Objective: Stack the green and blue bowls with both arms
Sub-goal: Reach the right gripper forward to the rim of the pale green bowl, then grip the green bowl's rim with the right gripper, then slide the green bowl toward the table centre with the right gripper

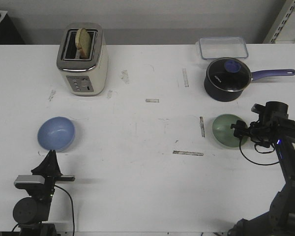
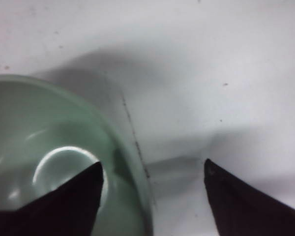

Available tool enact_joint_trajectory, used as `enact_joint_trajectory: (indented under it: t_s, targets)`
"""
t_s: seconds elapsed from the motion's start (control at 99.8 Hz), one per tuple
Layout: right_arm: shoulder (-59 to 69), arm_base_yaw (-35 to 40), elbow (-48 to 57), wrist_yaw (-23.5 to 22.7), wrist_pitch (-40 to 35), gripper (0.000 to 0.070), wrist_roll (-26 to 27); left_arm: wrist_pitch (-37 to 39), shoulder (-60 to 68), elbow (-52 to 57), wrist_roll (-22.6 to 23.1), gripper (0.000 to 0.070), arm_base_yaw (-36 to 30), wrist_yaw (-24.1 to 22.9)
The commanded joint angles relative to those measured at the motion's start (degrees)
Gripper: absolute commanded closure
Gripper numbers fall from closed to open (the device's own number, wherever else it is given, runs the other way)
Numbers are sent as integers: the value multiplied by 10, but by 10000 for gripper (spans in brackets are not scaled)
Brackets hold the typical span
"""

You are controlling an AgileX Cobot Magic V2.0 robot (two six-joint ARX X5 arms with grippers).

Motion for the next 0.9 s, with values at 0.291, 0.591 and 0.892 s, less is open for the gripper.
enact_joint_trajectory:
  t_s: [0.291,0.591,0.892]
  targets:
    - [12,-2,19,3,1,691,-7,9,-1,-12,-1,698,0,0]
    - [-25,33,45,0,-7,691,-6,9,-1,-12,-1,698,0,0]
    - [-31,171,45,-71,5,691,43,9,-1,-12,-1,698,0,0]
